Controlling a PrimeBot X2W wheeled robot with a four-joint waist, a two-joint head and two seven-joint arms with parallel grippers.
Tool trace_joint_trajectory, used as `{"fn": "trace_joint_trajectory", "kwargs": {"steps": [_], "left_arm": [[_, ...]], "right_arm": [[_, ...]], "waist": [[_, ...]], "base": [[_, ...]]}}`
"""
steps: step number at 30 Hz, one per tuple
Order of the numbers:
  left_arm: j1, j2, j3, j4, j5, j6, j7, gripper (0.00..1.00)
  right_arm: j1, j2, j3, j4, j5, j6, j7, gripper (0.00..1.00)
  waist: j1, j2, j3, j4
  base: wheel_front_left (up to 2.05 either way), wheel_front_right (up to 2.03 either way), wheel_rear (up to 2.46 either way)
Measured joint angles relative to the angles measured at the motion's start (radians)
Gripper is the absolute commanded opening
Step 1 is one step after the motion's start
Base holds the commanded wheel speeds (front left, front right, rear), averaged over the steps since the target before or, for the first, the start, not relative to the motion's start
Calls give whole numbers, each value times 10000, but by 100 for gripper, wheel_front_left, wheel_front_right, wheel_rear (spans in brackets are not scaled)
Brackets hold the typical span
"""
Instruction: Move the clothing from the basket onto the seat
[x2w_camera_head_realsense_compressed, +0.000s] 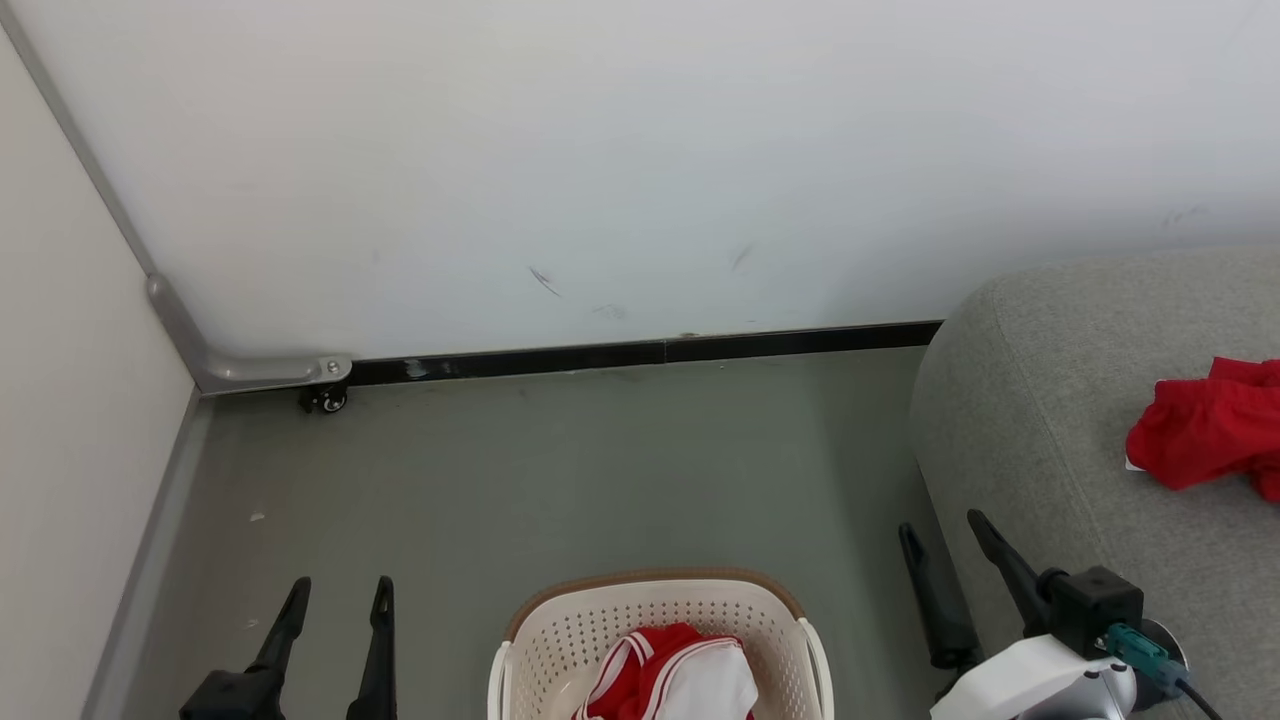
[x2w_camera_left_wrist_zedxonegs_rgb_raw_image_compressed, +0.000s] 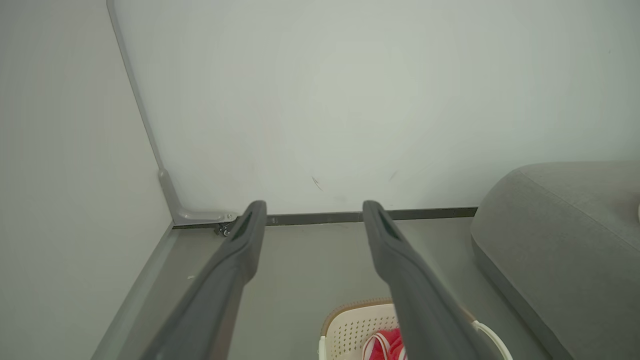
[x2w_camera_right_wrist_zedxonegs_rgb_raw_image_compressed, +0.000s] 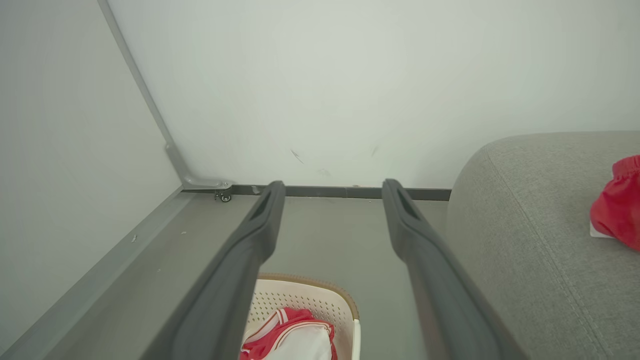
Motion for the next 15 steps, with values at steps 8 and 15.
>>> {"fn": "trace_joint_trajectory", "kwargs": {"steps": [8, 15], "left_arm": [[-2, -35, 4, 46, 157, 0, 0, 100], [-9, -67, 52, 109, 176, -12, 0, 100]], "right_arm": [[302, 4, 104, -474, 341, 0, 209, 100], [453, 12, 98, -880, 433, 0, 380, 100]], "waist": [[0, 0, 86, -58], [0, 0, 131, -108]], "base": [[0, 0, 0], [0, 0, 0]]}}
